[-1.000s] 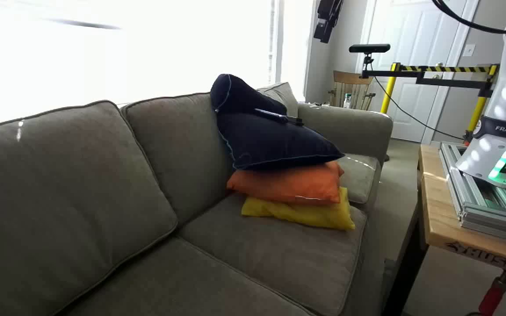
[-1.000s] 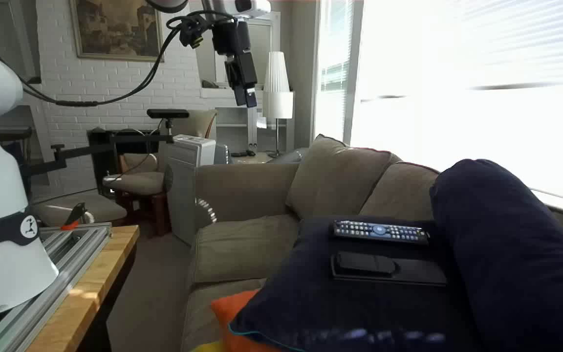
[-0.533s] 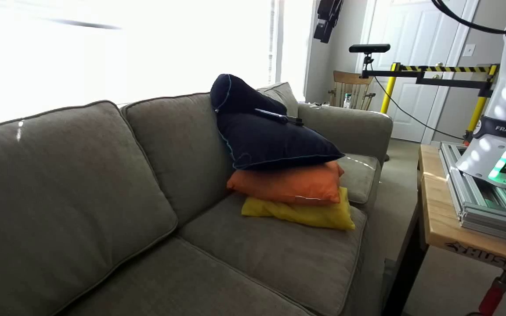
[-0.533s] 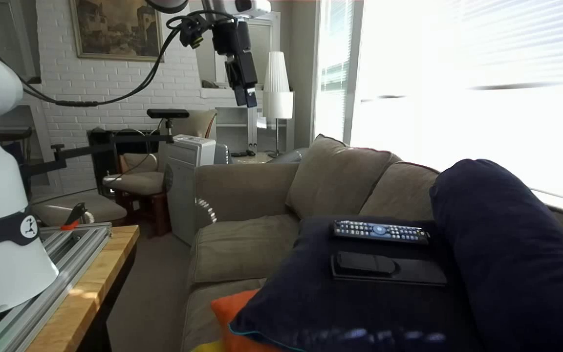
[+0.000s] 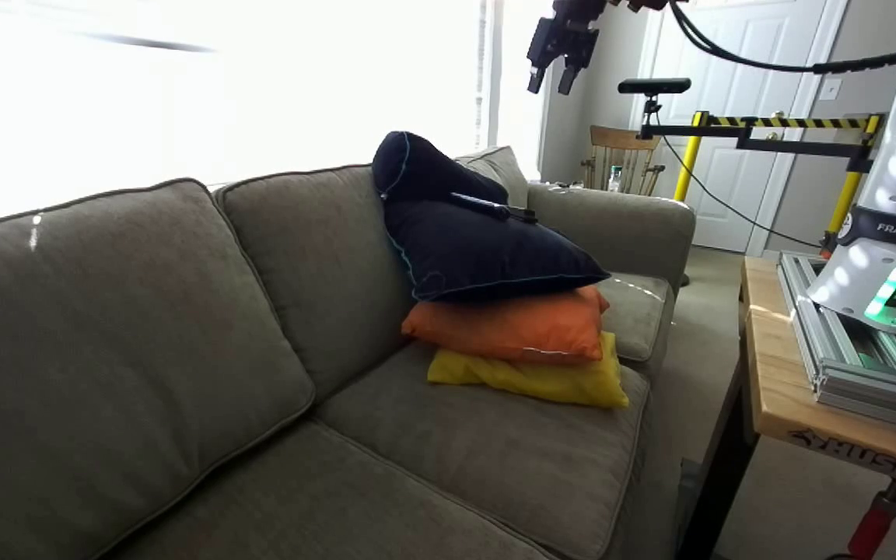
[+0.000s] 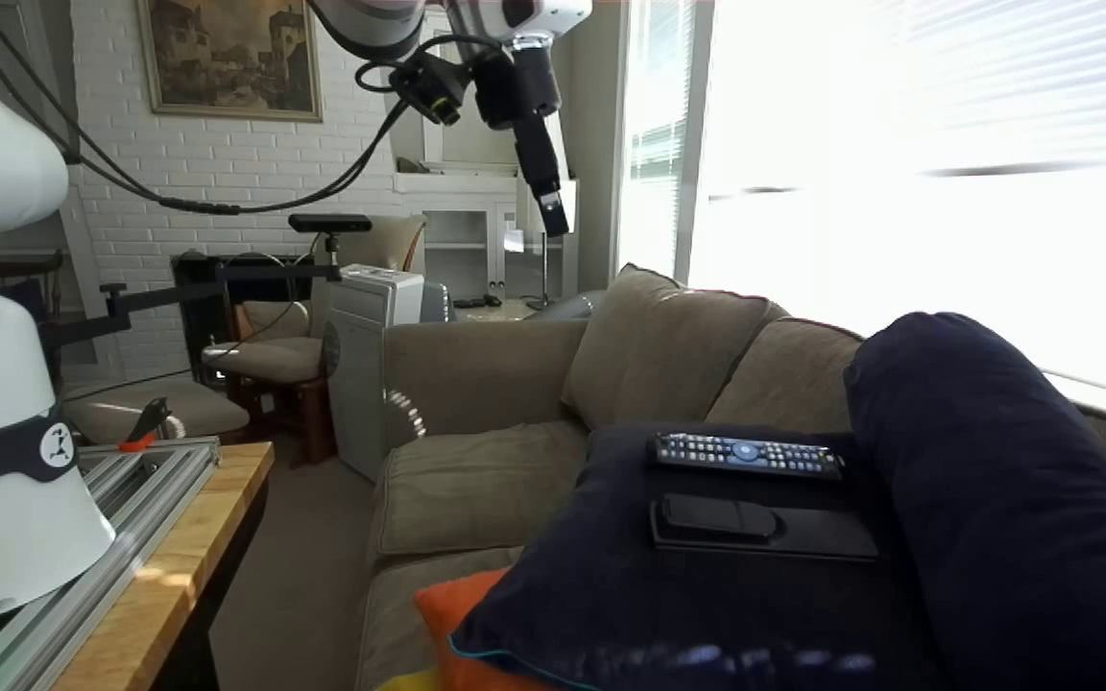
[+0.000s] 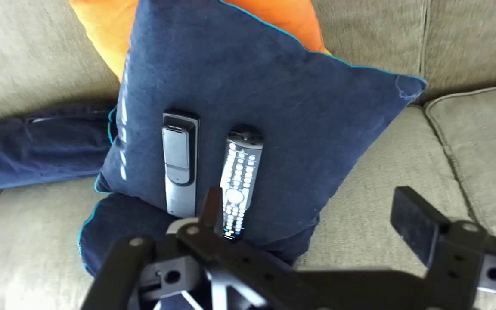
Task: Flip the remote on the right
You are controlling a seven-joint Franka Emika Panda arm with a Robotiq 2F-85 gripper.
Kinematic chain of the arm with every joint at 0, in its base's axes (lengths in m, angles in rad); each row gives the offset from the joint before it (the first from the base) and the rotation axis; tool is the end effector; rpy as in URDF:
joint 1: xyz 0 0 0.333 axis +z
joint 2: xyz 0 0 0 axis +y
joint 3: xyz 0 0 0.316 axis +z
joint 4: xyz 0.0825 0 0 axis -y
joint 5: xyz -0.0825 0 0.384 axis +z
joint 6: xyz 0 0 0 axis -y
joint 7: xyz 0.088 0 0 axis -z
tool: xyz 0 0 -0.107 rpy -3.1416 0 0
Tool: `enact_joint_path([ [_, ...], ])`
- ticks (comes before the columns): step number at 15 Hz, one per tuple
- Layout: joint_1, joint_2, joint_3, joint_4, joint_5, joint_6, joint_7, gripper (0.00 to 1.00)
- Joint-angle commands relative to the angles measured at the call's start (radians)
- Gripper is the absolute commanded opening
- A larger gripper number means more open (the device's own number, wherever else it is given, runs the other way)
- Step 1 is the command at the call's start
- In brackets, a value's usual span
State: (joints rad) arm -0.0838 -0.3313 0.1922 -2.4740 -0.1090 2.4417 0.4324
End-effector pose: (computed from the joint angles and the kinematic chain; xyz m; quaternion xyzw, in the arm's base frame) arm 0.4562 0.0515 0.4411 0.9791 -0.1240 0.1584 0.0310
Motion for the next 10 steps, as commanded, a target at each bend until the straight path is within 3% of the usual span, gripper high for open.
enact_joint_path([
  [1,-0.011,0.116,-0.054,0.055,0.012,0.066,0.005,1.0],
  [5,0.061,0.201,-0.166,0.069,0.208,0.146,-0.273,1.0],
  [8,0.087,0.241,-0.224,0.089,0.371,0.128,-0.499,1.0],
  [10,0.066,0.262,-0.249,0.103,0.384,0.116,-0.578,1.0],
])
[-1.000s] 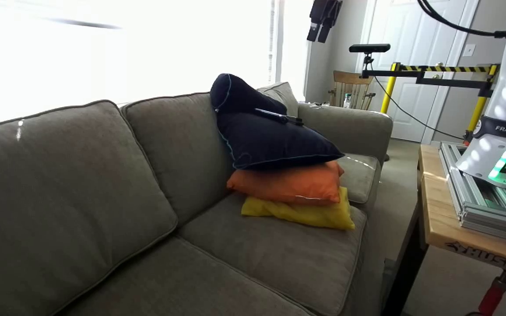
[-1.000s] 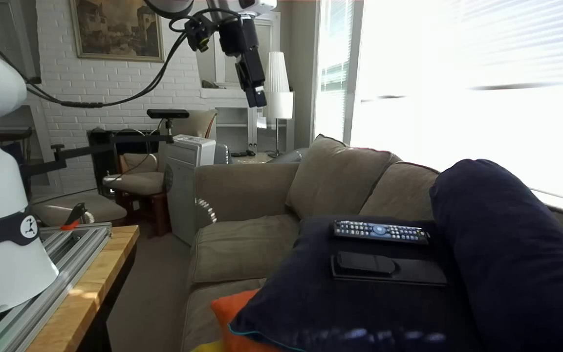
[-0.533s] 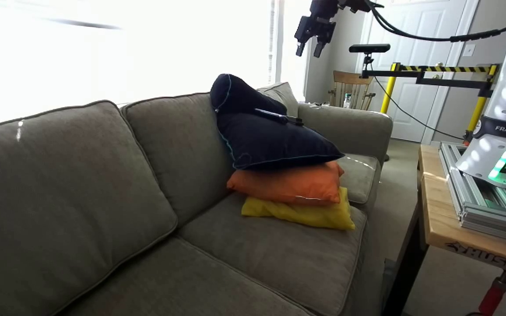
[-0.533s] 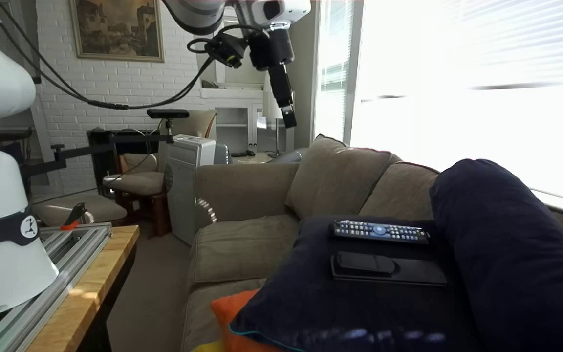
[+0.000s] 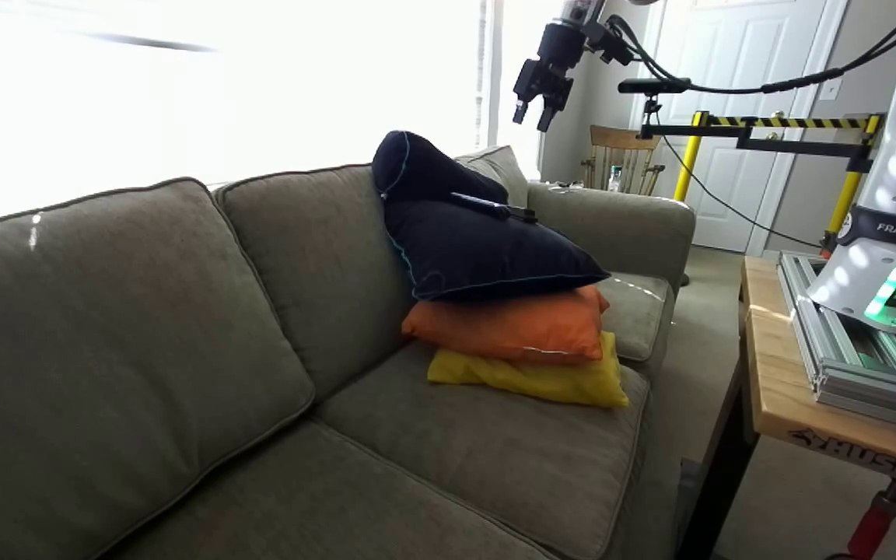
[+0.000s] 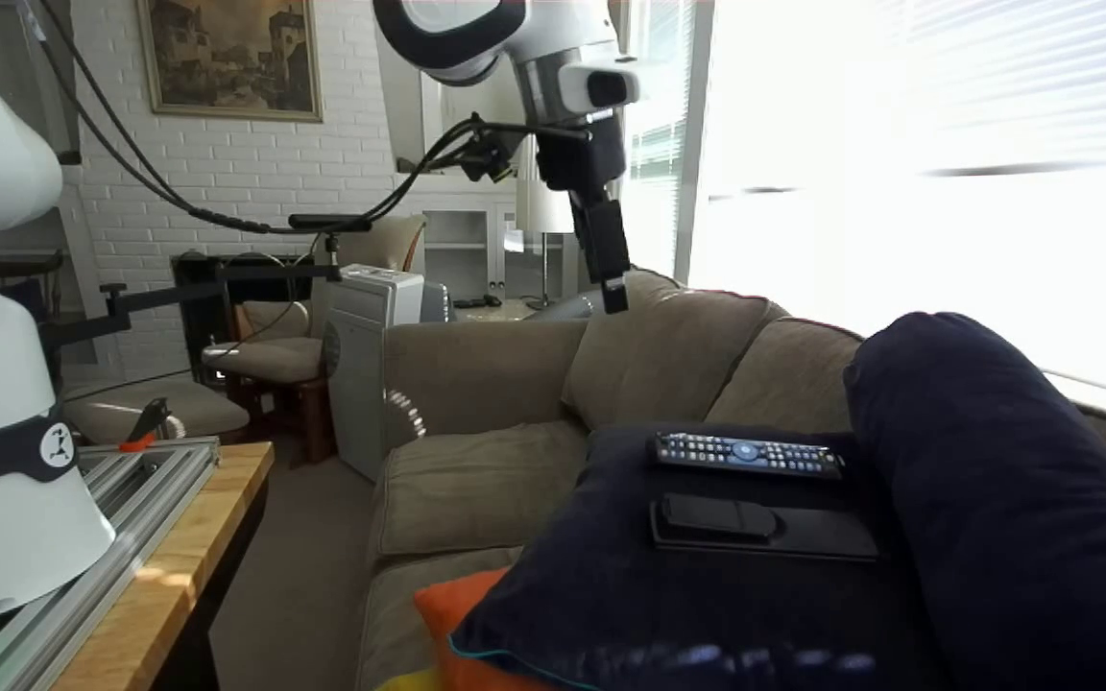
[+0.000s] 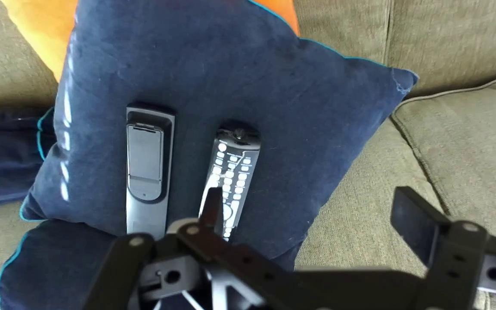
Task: Flip the remote on the right
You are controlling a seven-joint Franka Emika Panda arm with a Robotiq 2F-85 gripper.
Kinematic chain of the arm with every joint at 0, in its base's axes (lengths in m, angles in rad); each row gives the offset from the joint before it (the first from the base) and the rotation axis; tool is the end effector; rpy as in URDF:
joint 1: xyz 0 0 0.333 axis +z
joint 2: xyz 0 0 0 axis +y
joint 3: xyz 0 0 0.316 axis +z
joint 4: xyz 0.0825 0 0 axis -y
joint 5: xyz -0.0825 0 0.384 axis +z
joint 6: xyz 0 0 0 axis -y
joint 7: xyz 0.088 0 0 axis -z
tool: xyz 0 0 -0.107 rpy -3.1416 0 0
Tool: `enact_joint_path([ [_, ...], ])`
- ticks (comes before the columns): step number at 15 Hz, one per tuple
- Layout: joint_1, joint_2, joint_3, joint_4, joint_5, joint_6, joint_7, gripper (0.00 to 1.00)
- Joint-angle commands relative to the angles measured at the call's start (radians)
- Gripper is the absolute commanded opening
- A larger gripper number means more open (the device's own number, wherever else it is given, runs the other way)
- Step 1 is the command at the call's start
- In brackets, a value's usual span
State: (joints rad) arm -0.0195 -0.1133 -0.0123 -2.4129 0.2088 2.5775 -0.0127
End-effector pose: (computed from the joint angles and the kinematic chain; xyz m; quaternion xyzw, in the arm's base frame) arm 0.5010 -0.0195 0.3831 -0.9841 0.0890 -0.1392 0.0650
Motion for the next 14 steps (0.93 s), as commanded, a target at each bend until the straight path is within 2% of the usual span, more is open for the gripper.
enact_joint_path([
  [1,-0.009,0.055,-0.057,0.05,0.063,-0.019,-0.157,1.0],
  [3,-0.028,0.073,-0.079,0.056,0.039,-0.001,-0.174,1.0],
  [6,-0.054,0.107,-0.096,0.052,0.007,0.068,-0.133,1.0],
  [9,-0.067,0.162,-0.1,0.049,0.026,0.119,-0.105,1.0],
  [14,-0.083,0.269,-0.106,0.056,-0.03,0.196,-0.056,1.0],
])
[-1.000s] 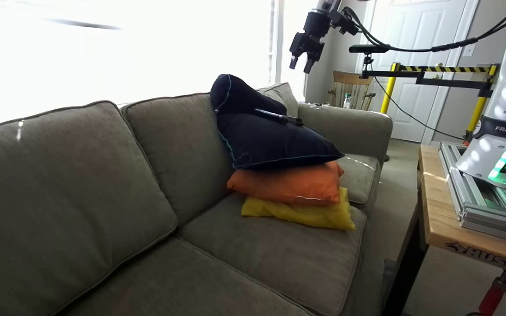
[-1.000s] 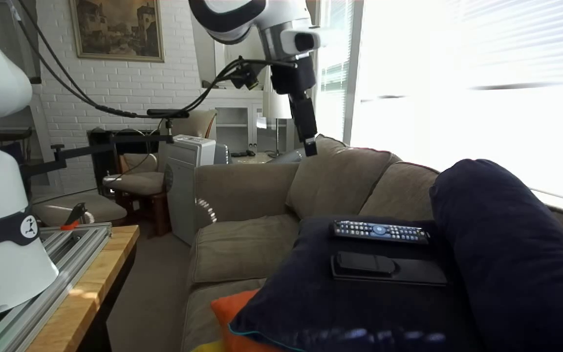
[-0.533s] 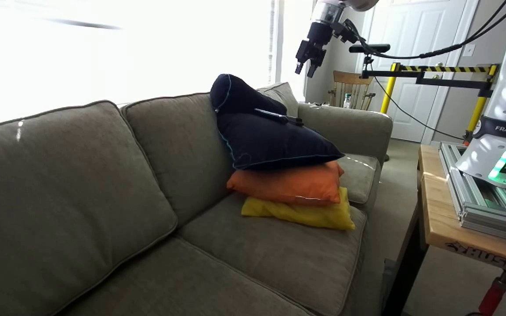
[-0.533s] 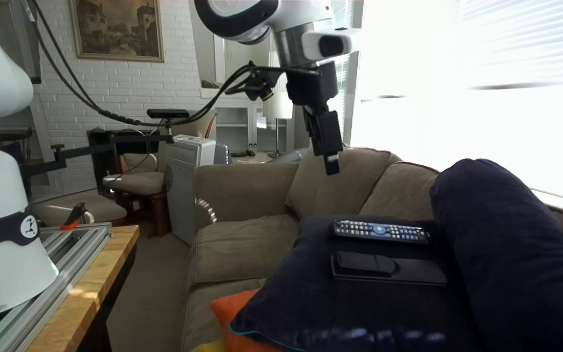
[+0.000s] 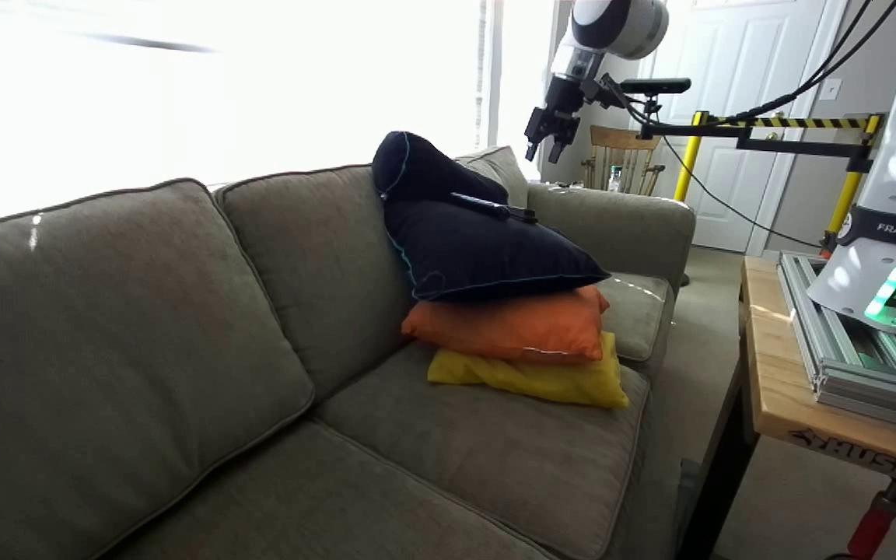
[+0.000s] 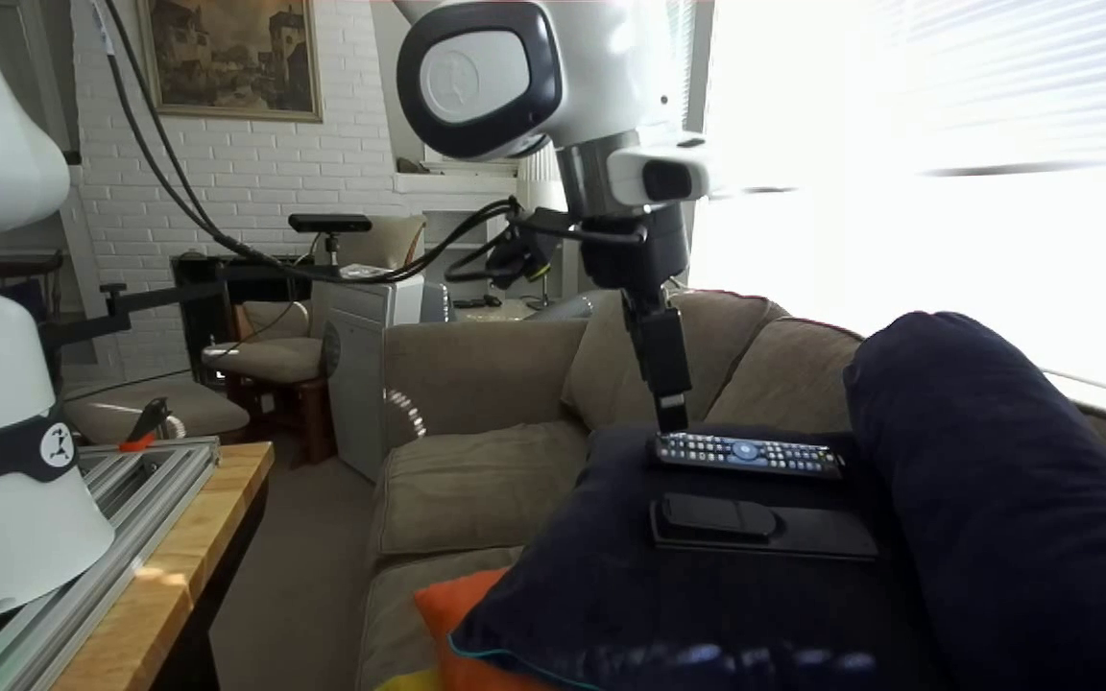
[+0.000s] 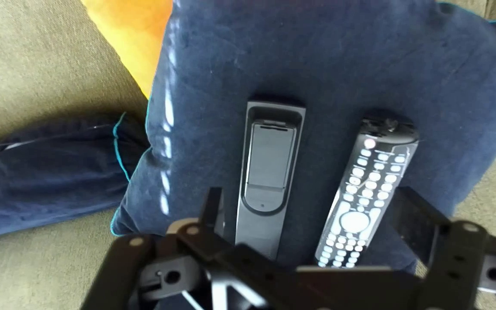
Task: Flip the remote on the right
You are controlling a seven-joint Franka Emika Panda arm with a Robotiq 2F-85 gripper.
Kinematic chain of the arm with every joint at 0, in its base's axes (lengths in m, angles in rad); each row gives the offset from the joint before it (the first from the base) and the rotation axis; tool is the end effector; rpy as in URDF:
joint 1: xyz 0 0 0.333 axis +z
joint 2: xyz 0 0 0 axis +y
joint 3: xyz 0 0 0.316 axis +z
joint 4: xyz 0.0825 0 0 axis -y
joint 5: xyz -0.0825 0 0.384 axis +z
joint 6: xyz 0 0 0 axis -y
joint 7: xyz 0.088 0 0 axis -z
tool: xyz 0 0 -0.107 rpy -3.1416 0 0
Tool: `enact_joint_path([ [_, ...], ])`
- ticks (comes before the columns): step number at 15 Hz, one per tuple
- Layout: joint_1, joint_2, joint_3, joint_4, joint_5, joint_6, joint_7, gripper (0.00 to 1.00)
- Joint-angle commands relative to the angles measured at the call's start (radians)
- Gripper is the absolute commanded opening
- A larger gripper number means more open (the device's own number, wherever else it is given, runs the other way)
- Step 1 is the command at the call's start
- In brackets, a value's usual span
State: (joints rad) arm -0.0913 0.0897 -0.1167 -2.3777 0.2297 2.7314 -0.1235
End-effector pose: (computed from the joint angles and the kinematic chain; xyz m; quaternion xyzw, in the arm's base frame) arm 0.5136 -0.1172 0.3113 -0.9801 0.1387 -0.1387 0.0316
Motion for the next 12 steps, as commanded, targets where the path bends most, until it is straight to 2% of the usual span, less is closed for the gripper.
enact_joint_path([
  [1,-0.01,0.077,-0.005,0.023,-0.068,0.047,0.068,1.0],
  [9,0.007,0.118,-0.015,-0.01,-0.175,0.101,0.144,1.0],
  [12,0.026,0.136,-0.034,-0.034,-0.23,0.174,0.197,1.0],
])
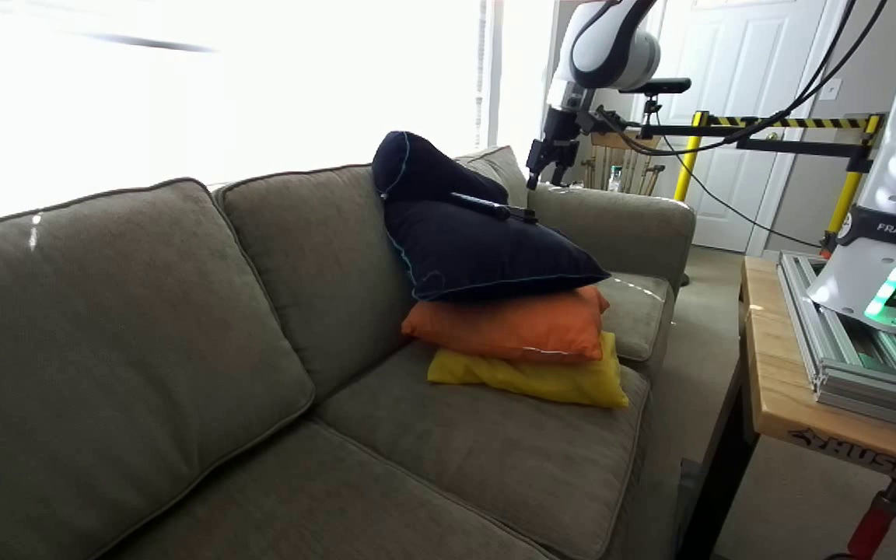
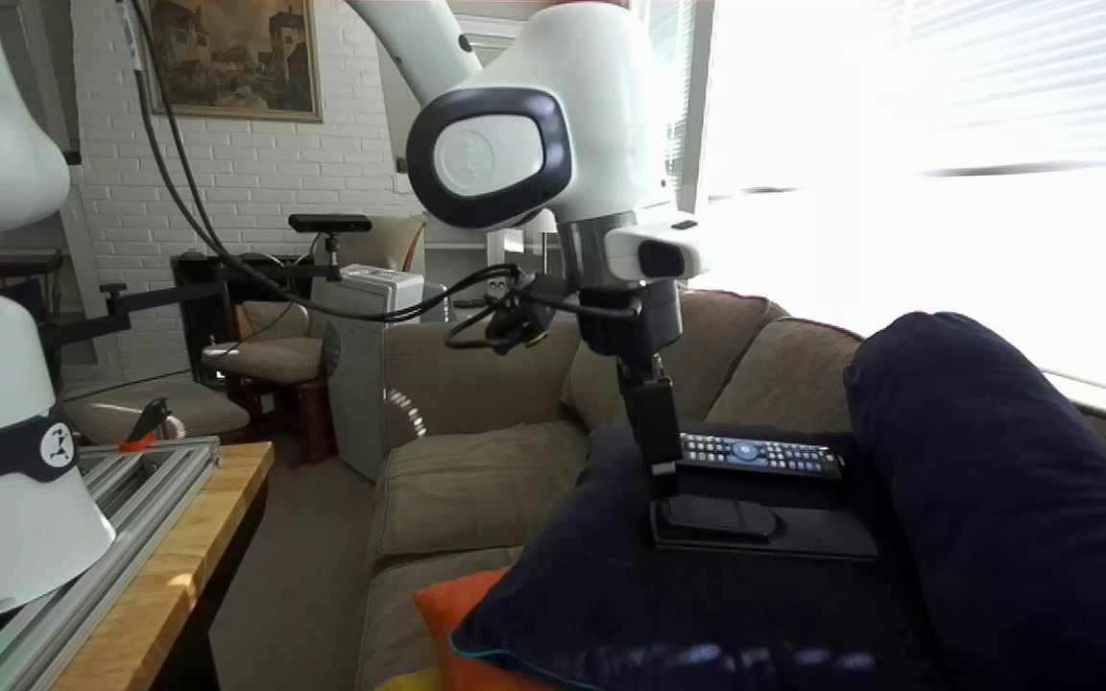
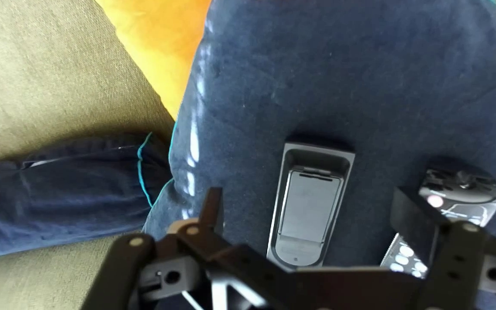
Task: Flip the remote on the right
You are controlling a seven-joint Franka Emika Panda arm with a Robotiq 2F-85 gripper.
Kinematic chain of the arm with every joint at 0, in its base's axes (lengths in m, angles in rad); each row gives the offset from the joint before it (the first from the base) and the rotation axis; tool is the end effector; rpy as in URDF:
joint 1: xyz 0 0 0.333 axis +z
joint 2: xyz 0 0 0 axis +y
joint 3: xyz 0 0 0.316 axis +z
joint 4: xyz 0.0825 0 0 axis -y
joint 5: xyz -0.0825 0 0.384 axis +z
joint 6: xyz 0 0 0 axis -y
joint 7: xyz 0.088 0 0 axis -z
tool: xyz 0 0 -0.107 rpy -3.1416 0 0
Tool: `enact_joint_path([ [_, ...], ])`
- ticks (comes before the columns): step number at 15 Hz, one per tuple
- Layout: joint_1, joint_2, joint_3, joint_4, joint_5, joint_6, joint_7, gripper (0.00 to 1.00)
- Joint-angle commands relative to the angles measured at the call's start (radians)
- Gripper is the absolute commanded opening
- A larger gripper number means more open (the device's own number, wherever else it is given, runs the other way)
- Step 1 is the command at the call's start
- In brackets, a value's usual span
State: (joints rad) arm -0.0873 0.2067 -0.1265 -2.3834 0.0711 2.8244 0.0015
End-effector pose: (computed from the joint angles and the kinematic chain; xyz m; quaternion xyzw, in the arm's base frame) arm 0.5146 -0.1159 0.2588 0.9837 -0.1359 0.1176 0.0102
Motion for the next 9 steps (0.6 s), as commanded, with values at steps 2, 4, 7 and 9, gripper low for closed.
enact_joint_path([
  [2,0.03,0.034,-0.031,-0.045,-0.085,0.143,0.096,1.0],
  [4,0.052,0.053,-0.055,-0.061,-0.102,0.199,0.133,1.0],
  [7,0.076,0.082,-0.072,-0.078,-0.082,0.268,0.15,1.0],
  [9,0.095,0.105,-0.084,-0.081,-0.071,0.313,0.155,1.0],
])
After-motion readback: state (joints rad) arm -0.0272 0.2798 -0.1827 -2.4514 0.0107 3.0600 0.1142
